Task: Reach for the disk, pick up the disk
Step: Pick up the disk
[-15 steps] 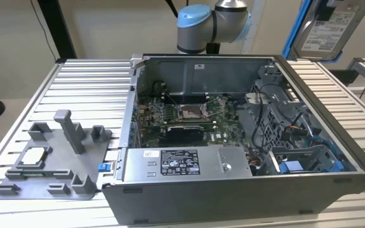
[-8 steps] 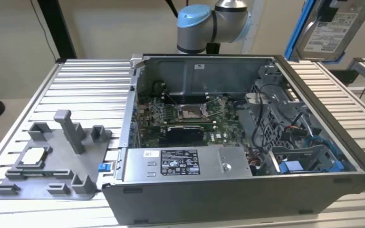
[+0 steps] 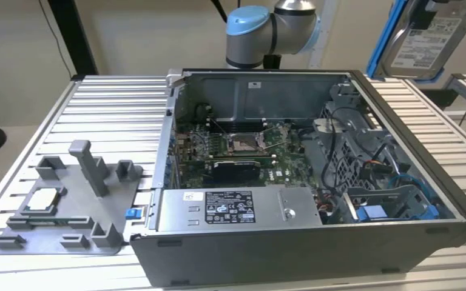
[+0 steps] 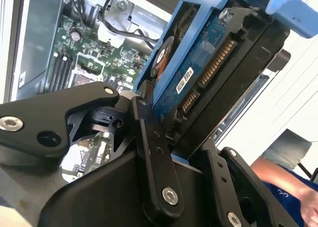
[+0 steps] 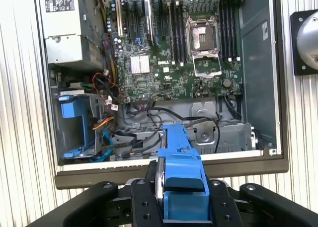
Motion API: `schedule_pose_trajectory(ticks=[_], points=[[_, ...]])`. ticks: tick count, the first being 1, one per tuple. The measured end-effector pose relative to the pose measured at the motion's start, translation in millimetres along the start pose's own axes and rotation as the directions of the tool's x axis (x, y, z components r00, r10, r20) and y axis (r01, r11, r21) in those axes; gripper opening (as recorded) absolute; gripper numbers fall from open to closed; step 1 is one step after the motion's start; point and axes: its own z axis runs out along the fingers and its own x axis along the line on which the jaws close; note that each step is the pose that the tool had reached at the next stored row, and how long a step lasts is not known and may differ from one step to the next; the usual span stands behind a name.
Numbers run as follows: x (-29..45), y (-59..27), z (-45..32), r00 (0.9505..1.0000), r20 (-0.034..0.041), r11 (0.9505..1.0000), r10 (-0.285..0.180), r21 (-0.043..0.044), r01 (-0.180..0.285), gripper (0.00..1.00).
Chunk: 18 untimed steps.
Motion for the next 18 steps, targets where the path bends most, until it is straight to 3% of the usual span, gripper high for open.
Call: schedule_pose_trajectory(ticks=[18], points=[[22.4,-7.8,1.0,1.0000,0.0000,1.0000,0.000,0.0000,0.000,0.00]])
